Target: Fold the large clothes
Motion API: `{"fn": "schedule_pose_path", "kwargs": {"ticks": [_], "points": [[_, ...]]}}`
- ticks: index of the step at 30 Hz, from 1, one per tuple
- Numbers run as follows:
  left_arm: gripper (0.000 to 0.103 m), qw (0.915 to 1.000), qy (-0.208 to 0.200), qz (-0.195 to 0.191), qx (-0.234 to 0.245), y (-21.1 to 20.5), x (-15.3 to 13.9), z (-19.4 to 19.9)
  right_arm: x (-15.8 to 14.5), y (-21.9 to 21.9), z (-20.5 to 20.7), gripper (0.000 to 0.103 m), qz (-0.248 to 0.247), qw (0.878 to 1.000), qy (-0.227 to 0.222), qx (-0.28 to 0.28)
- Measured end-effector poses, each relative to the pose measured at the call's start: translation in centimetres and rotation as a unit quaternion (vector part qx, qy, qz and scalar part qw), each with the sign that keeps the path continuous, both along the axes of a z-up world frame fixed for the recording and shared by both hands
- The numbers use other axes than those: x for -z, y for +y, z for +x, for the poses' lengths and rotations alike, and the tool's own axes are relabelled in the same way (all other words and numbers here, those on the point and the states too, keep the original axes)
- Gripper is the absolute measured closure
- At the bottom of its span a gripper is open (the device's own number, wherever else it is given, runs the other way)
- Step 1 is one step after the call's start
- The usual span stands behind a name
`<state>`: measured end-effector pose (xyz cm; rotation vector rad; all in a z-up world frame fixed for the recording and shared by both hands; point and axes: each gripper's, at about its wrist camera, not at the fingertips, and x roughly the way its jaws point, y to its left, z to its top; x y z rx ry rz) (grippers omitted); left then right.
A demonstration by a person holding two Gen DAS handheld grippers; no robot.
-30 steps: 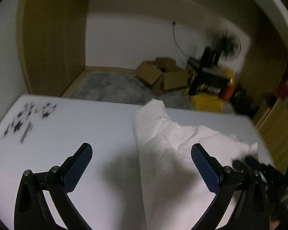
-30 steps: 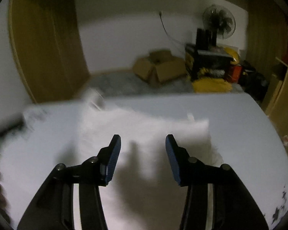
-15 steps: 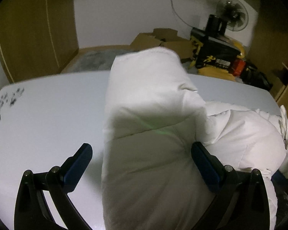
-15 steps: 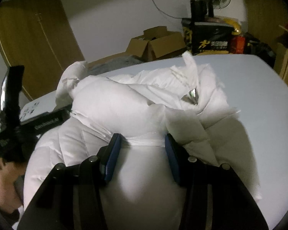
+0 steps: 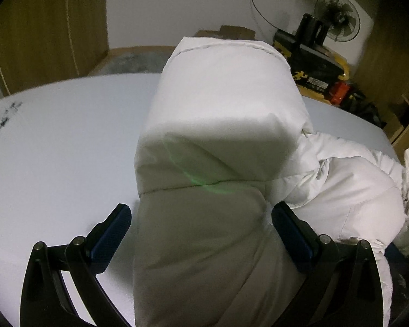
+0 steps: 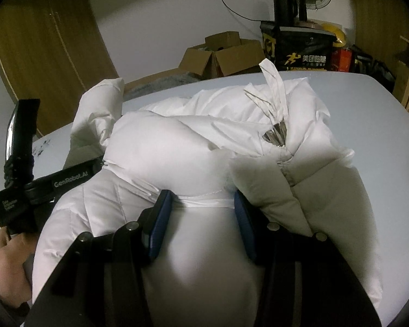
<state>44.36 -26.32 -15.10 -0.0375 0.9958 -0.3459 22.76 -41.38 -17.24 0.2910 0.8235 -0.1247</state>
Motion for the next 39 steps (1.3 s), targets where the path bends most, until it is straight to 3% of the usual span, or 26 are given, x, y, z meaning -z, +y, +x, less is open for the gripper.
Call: {"fn": "schedule_pose_path", "kwargs": {"ticks": [3, 4, 6, 8, 10, 12, 14, 17, 20, 24, 30, 35, 39], "points": [[0.000, 0.9961, 0.059, -0.062, 0.021, 2.4, -0.9, 0.6, -0.7, -0.1, -0.5, 0.052, 0.004, 1.000, 0.019, -0.007], [0.000, 0.9939, 0.067, -0.083, 0.026, 3.3, -1.4, 0.9, -1.7, -0.6, -1.6, 0.050, 0.032, 0.999, 0.024, -0.008], [0.000, 0.9894, 0.070, -0.119, 0.047, 5.7, -3.2, 1.5, -3.7, -2.1, -4.8, 0.023, 0.116, 0.993, 0.005, 0.001], [0.000, 0.9864, 0.076, -0.134, 0.058, 7.6, -4.2, 2.4, -5.6, -4.5, -9.3, 0.009, 0.199, 0.980, -0.017, 0.020], [0.000, 0.9835, 0.099, -0.140, 0.058, 9.2, -4.3, 3.3, -6.2, -6.4, -12.4, 0.000, 0.237, 0.971, -0.023, 0.035], [0.000, 0.9810, 0.111, -0.155, 0.031, 11.0, -3.7, 4.1, -5.5, -8.1, -15.1, 0.000, 0.247, 0.967, 0.006, 0.067], [0.000, 0.9753, 0.129, -0.178, 0.022, 11.7, -2.8, 4.4, -4.3, -8.6, -16.3, 0.000, 0.265, 0.962, 0.029, 0.062], [0.000, 0.9610, 0.168, -0.216, 0.042, 11.3, -1.2, 4.7, -2.9, -7.9, -17.4, 0.000, 0.276, 0.959, 0.053, 0.047], [0.000, 0.9547, 0.176, -0.231, 0.064, 9.8, -0.2, 4.8, -2.6, -7.1, -18.2, 0.000, 0.256, 0.964, 0.060, 0.040], [0.000, 0.9413, 0.190, -0.260, 0.103, 7.1, 0.4, 4.9, -1.5, -7.1, -19.0, 0.001, 0.261, 0.962, 0.068, 0.043], [0.000, 0.9523, 0.163, -0.236, 0.104, 3.3, 0.9, 6.2, 0.3, -8.3, -17.6, 0.001, 0.305, 0.949, 0.071, 0.047], [0.000, 0.9548, 0.159, -0.229, 0.103, 2.2, 1.3, 5.8, 2.2, -8.1, -15.2, 0.001, 0.371, 0.925, 0.068, 0.033], [0.002, 0.9550, 0.176, -0.212, 0.110, 1.9, 1.1, 5.3, 3.6, -6.7, -13.6, 0.001, 0.369, 0.926, 0.078, 0.029]]}}
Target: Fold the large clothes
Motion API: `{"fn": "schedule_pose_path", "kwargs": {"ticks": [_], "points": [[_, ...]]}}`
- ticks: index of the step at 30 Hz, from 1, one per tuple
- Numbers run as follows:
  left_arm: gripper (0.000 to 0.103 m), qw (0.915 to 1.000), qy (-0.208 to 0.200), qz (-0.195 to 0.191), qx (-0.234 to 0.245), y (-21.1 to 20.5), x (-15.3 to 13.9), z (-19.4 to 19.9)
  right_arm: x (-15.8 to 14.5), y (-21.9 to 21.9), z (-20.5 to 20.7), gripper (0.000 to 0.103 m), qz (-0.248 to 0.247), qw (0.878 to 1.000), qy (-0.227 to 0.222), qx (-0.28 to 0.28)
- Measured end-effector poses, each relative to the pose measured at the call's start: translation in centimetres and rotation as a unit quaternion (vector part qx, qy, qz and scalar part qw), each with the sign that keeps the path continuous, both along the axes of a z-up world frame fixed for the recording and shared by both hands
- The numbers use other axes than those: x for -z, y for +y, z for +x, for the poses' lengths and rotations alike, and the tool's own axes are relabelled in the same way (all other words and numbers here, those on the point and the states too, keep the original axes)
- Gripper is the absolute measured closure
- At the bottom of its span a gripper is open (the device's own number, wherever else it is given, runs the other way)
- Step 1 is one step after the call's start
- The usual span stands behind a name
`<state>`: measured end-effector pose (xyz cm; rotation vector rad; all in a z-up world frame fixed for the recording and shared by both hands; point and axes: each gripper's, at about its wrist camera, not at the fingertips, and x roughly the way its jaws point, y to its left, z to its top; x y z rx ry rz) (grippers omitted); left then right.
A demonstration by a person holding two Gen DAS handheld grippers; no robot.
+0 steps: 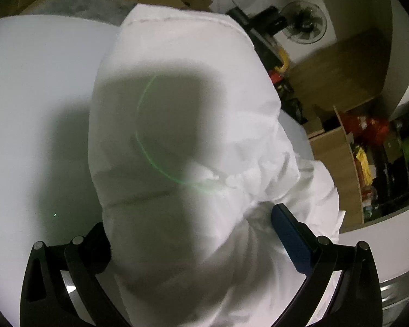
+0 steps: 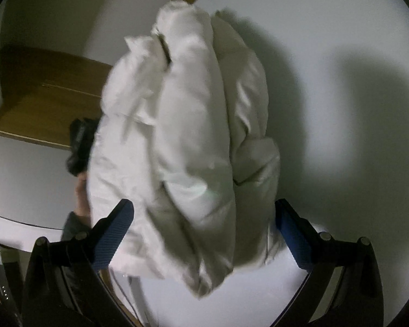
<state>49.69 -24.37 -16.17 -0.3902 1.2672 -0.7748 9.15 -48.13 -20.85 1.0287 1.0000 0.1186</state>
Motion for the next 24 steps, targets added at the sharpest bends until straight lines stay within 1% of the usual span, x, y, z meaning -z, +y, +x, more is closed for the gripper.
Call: {"fn": "schedule_pose_path", "kwargs": {"ticks": [2, 3, 4, 5, 6, 7, 8, 9, 10, 11, 12, 14, 15, 18, 22, 24], "points": [[0.002, 1.0000, 0.003, 0.004, -0.007, 0.1, -0.1, -0.6, -0.2, 0.6, 0.1, 0.003, -0.018, 1.000, -0.006, 0.005], [0.006, 0.9999, 0.001, 0.007, -0.007, 0.4, -0.5, -0.9, -0.2, 1.0, 0.2, 0.009, -0.028, 1.000, -0.004, 0.009], [0.013, 0.9999, -0.005, 0.015, -0.006, 0.3, -0.7, -1.2, -0.3, 1.3, 0.2, 0.013, -0.039, 0.999, -0.001, 0.012], [0.019, 0.9997, -0.009, 0.020, -0.008, 0.3, -0.9, -1.4, -0.2, 1.5, 0.3, 0.022, -0.042, 0.999, 0.000, 0.015], [0.032, 0.9995, -0.013, 0.027, -0.010, 0.3, -1.0, -1.7, -0.2, 1.7, 0.4, 0.031, -0.042, 0.999, 0.001, 0.017], [0.045, 0.9994, -0.018, 0.029, -0.009, 0.5, -1.4, -2.1, -0.3, 1.8, 0.3, 0.036, -0.041, 0.999, -0.002, 0.019], [0.052, 0.9992, -0.023, 0.031, -0.005, 0.4, -1.8, -2.4, -0.5, 2.1, 0.3, 0.044, -0.043, 0.999, -0.005, 0.019], [0.065, 0.9986, -0.039, 0.035, 0.003, 0.2, -2.6, -2.9, -0.7, 2.3, 0.4, 0.054, -0.047, 0.999, -0.007, 0.019], [0.073, 0.9977, -0.053, 0.041, 0.008, 0.1, -3.3, -3.2, -1.1, 2.7, 0.4, 0.058, -0.055, 0.998, -0.011, 0.019], [0.076, 0.9965, -0.066, 0.049, 0.012, 0.0, -4.0, -3.6, -1.5, 3.2, 0.4, 0.067, -0.064, 0.998, -0.014, 0.018], [0.080, 0.9952, -0.080, 0.056, 0.014, 0.2, -4.6, -4.0, -2.1, 3.6, 0.5, 0.073, -0.076, 0.997, -0.017, 0.018], [0.082, 0.9939, -0.094, 0.056, 0.010, 0.8, -6.0, -4.5, -3.5, 4.7, 0.6, 0.078, -0.106, 0.994, -0.027, 0.017], [0.082, 0.9930, -0.104, 0.056, 0.008, 1.4, -6.9, -4.7, -4.2, 5.2, 0.5, 0.079, -0.112, 0.993, -0.035, 0.018], [0.082, 0.9888, -0.138, 0.058, 0.006, 3.4, -10.0, -5.5, -6.4, 7.0, 0.0, 0.079, -0.107, 0.992, -0.068, 0.000], [0.082, 0.9842, -0.165, 0.065, -0.003, 7.9, -13.7, -6.9, -9.3, 10.5, -0.5, 0.079, -0.117, 0.988, -0.099, -0.028], [0.082, 0.9823, -0.173, 0.072, -0.009, 10.1, -15.0, -8.0, -10.5, 12.5, -1.1, 0.079, -0.115, 0.986, -0.113, -0.045]]}}
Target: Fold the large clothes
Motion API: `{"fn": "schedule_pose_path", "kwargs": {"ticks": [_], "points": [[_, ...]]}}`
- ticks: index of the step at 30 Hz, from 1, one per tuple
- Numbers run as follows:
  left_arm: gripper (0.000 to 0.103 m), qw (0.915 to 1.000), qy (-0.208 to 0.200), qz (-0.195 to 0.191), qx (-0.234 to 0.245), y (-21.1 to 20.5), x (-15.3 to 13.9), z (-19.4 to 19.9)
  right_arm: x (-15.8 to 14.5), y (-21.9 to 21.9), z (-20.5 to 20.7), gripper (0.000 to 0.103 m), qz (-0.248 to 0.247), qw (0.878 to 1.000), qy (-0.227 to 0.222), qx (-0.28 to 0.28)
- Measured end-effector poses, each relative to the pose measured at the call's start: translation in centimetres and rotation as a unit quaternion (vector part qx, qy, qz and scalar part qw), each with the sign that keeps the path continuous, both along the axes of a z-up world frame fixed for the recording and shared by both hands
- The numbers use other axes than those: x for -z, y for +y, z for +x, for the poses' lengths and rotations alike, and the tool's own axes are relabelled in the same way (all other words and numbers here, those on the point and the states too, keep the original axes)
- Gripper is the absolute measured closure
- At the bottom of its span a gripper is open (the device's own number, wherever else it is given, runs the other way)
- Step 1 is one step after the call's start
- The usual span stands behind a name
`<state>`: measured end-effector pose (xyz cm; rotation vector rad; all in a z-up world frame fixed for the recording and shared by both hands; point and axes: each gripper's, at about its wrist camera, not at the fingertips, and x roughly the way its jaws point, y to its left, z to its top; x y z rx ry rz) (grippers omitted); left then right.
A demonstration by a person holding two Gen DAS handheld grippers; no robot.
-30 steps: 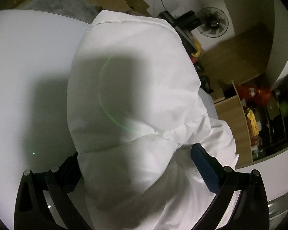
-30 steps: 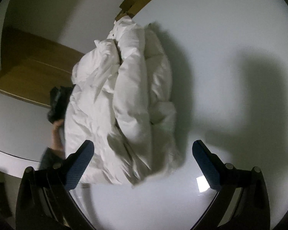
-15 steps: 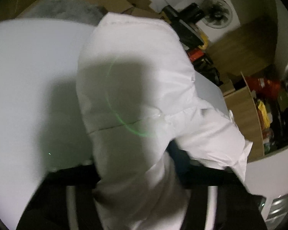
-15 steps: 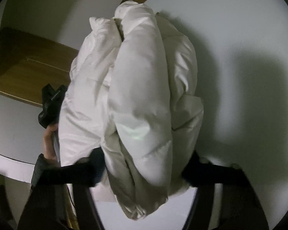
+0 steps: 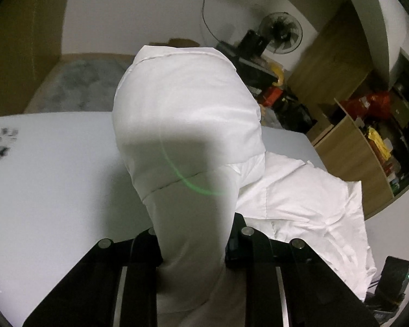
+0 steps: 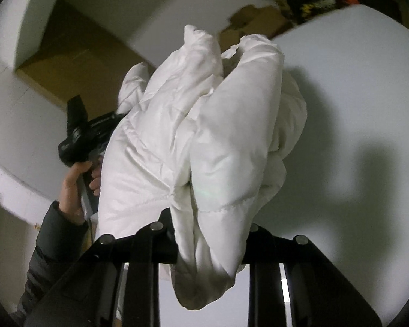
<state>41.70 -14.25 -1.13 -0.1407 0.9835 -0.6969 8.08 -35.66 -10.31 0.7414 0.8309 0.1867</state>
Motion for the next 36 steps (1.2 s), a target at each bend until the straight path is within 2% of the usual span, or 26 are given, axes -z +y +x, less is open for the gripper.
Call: {"fn": "schedule_pose_path", "kwargs": {"ticks": [4, 8, 13, 16, 18, 20, 21, 23, 24, 25, 27, 29, 31, 32, 35, 36], "points": [[0.082, 0.9997, -0.011, 0.017, -0.011, 5.0, -0.6, -2.9, -1.6, 1.6, -0.5, 0.079, 0.002, 0.999, -0.012, -0.034], [0.082, 0.9994, -0.007, 0.028, -0.017, 8.3, 1.0, -5.4, -1.3, 2.6, -1.1, 0.079, -0.002, 0.998, -0.009, -0.061], [0.081, 0.9989, 0.015, 0.042, -0.012, 9.8, 5.5, -6.9, 1.5, 4.5, -2.1, 0.079, -0.008, 0.997, 0.018, -0.076], [0.080, 0.9983, 0.022, 0.053, -0.014, 10.3, 8.9, -7.2, 4.5, 5.1, -2.4, 0.074, -0.008, 0.996, 0.051, -0.076], [0.076, 0.9986, 0.011, 0.049, -0.019, 10.9, 9.8, -7.4, 6.3, 5.1, -2.9, 0.054, 0.002, 0.994, 0.066, -0.082], [0.071, 0.9987, 0.010, 0.041, -0.030, 11.5, 10.0, -7.8, 7.2, 4.8, -2.8, 0.040, 0.009, 0.994, 0.078, -0.073], [0.065, 0.9984, 0.016, 0.038, -0.039, 11.9, 10.0, -7.9, 7.3, 4.5, -2.9, 0.032, 0.014, 0.994, 0.082, -0.064], [0.037, 0.9949, 0.021, 0.057, -0.081, 13.0, 9.4, -8.7, 6.5, 3.8, -3.4, 0.025, 0.015, 0.996, 0.071, -0.060], [0.007, 0.9930, 0.014, 0.063, -0.099, 13.5, 8.9, -9.3, 5.7, 3.5, -3.5, 0.023, 0.002, 0.996, 0.063, -0.057], [0.000, 0.9903, 0.001, 0.062, -0.124, 14.3, 8.1, -10.4, 4.7, 3.5, -3.9, 0.022, -0.021, 0.997, 0.053, -0.053], [0.000, 0.9843, -0.029, 0.074, -0.158, 15.4, 5.8, -13.3, 3.1, 3.0, -4.2, 0.018, -0.075, 0.995, 0.043, -0.045], [0.000, 0.9800, -0.061, 0.077, -0.173, 16.1, 3.5, -16.0, 0.7, 3.7, -4.8, 0.017, -0.148, 0.988, 0.009, -0.030], [0.000, 0.9736, -0.097, 0.088, -0.187, 16.7, 0.8, -19.9, -2.0, 4.8, -5.9, 0.009, -0.221, 0.974, -0.036, -0.015], [0.000, 0.9704, -0.114, 0.093, -0.192, 17.0, -0.2, -22.1, -3.5, 5.4, -6.6, 0.000, -0.252, 0.966, -0.057, -0.014], [0.000, 0.9569, -0.147, 0.127, -0.215, 17.5, -2.4, -27.8, -6.1, 7.5, -8.4, 0.000, -0.305, 0.947, -0.102, -0.003], [0.000, 0.9500, -0.152, 0.145, -0.231, 17.7, -2.6, -30.1, -6.5, 8.7, -8.1, 0.000, -0.311, 0.944, -0.109, -0.001]]}}
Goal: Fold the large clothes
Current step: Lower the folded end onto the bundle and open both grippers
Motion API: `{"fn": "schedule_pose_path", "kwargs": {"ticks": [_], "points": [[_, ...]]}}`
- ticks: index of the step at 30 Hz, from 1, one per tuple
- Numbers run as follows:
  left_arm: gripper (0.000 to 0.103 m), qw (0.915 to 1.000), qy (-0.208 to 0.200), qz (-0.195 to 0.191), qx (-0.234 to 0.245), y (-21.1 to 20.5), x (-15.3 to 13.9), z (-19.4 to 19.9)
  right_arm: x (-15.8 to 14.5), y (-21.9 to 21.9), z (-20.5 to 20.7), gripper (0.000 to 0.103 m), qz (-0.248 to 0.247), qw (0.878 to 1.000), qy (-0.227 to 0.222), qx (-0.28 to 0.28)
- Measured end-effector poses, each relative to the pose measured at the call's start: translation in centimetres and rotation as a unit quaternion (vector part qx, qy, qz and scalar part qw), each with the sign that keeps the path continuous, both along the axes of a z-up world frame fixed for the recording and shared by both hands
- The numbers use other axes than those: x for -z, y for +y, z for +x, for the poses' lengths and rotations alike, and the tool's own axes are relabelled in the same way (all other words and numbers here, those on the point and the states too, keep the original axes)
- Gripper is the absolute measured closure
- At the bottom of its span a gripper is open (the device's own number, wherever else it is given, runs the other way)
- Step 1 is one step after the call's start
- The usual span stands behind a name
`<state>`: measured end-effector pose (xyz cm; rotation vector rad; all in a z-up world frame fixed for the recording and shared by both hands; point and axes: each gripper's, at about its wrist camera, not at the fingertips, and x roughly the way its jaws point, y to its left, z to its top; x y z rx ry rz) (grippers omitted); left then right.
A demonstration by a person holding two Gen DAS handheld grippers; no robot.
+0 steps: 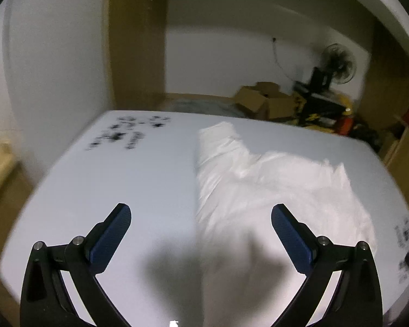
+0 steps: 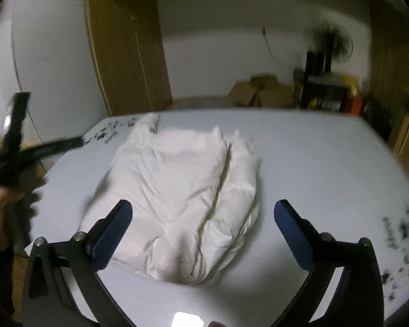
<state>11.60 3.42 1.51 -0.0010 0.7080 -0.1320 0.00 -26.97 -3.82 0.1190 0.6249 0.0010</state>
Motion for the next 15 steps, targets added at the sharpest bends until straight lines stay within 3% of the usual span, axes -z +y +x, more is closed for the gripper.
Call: {"fn": "schedule_pose_path", "kwargs": {"ticks": [6, 8, 15], "points": [[0.000, 0.9980, 0.008, -0.005, -0.062, 1.7, 0.2, -7.5, -0.1, 4.1, -2.5, 0.000, -0.026, 0.999, -0.020, -0.015], [0.000, 0.9969, 0.005, 0.004, -0.078, 2.0, 0.3, -9.8, 0.4, 5.0, -5.9, 0.000, -0.031, 0.999, -0.028, -0.017], [0.000, 0.9964, -0.025, -0.008, -0.080, 2.7, -0.7, -15.2, -1.4, 7.5, -11.8, 0.000, -0.069, 0.996, -0.062, -0.004]]}}
